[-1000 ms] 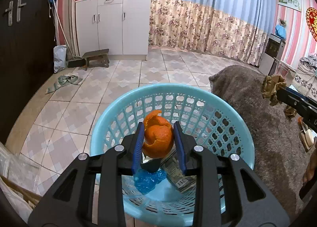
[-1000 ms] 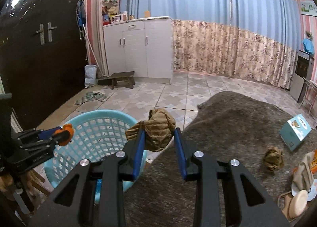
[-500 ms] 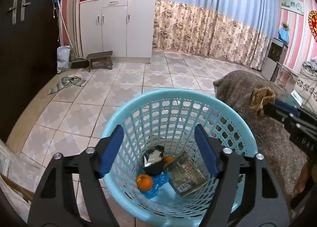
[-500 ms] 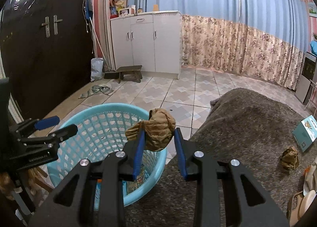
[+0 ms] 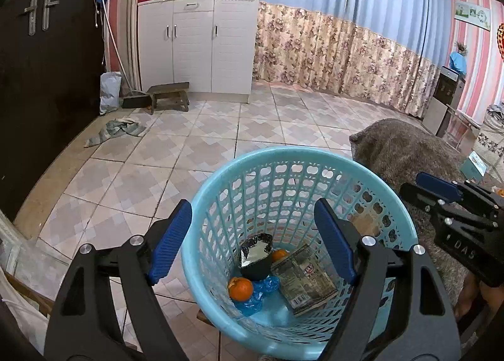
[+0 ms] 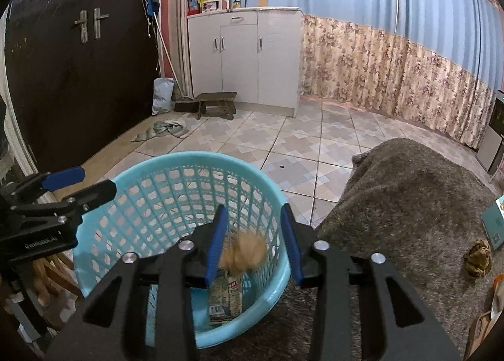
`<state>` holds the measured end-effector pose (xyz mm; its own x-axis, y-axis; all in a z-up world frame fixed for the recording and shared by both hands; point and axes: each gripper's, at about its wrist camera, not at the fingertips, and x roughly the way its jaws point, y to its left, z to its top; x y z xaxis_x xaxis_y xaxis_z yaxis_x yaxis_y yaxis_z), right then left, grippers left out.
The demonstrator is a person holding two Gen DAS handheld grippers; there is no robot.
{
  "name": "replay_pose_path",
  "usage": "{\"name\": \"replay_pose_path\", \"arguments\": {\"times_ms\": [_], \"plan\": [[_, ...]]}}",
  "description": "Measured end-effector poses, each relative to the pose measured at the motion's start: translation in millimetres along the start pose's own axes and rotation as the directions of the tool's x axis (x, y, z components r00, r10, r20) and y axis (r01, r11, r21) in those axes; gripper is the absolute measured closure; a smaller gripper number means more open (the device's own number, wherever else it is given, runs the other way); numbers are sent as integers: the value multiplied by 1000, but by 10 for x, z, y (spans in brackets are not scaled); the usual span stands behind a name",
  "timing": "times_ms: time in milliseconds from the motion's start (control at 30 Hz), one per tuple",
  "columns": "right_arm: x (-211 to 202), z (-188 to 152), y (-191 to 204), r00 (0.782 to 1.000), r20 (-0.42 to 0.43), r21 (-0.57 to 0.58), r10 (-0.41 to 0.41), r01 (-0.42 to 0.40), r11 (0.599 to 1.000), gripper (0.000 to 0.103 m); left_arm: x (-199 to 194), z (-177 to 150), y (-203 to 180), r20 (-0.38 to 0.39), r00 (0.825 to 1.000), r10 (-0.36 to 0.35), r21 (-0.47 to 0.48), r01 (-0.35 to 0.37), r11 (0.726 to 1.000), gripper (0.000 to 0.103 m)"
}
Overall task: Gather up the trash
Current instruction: 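Open the right tool over the blue basket to drop the brown cloth, then move both tools back over the rug toward the remaining items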
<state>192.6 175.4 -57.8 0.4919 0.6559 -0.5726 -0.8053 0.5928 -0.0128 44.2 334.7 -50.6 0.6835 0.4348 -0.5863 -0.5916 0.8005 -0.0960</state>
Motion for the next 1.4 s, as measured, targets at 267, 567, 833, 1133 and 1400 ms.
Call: {"name": "replay_pose_path", "arguments": {"times_ms": [267,567,833,1133,1400], "plan": [[-192,-17,-179,999,27,13,-25,25,1000,27,-75,27,-81,10,1000,1,11,-1,1000,25],[-644,-24,-676,994,62,55,-89,85,995,17,-302,110,-447,39,999,-19,36,17,999,19],[-1237,-207,-1390,972,74,113,-222,213,970,14,-430,150,-975,54,994,-95,70,92,993,13],[-1804,-660,-2207,926,33,181,-376,365,913,12,-522,43,-1632,60,980,-189,144,179,973,6],[-2252,-1157,-2866,857,-45,214,-513,510,833,11,-428,-100,-2180,19,968,-250,193,241,951,6]]}}
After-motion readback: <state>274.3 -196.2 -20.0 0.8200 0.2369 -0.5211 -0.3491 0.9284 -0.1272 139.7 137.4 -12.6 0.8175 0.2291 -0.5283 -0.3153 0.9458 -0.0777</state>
